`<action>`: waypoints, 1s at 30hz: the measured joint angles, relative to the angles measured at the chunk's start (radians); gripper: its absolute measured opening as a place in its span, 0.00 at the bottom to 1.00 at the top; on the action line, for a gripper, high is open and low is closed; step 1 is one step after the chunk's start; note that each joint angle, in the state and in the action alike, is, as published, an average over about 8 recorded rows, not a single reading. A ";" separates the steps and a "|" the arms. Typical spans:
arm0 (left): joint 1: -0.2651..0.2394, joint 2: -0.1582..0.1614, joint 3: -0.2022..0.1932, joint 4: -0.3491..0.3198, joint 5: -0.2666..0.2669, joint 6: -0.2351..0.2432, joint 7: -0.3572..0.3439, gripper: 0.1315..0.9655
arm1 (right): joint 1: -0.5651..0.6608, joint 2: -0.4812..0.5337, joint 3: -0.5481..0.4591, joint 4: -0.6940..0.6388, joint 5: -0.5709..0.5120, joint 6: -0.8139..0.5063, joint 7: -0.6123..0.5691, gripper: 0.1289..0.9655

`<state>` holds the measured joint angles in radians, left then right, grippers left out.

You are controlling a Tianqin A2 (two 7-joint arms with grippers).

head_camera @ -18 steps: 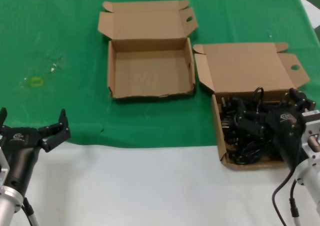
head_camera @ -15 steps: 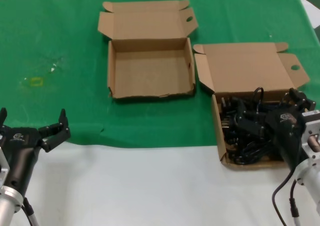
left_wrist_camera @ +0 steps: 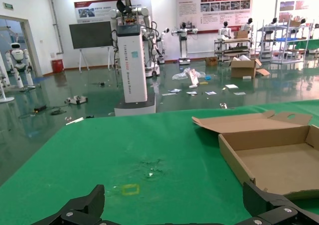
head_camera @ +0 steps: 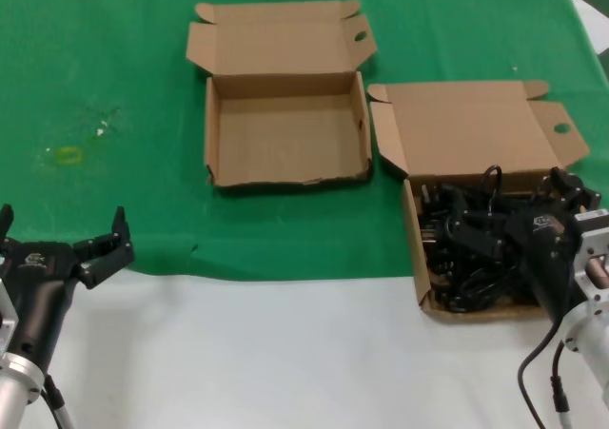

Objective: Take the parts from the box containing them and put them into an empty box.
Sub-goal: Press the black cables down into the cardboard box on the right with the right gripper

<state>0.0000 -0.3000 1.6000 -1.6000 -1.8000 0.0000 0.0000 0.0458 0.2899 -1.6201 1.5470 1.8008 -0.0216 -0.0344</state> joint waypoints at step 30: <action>0.000 0.000 0.000 0.000 0.000 0.000 0.000 0.63 | 0.107 0.423 -0.224 0.054 0.111 -0.046 0.048 1.00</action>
<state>0.0000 -0.3000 1.6000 -1.6000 -1.7999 0.0000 0.0000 0.1531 0.7133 -1.8446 1.6014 1.9122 -0.0675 0.0135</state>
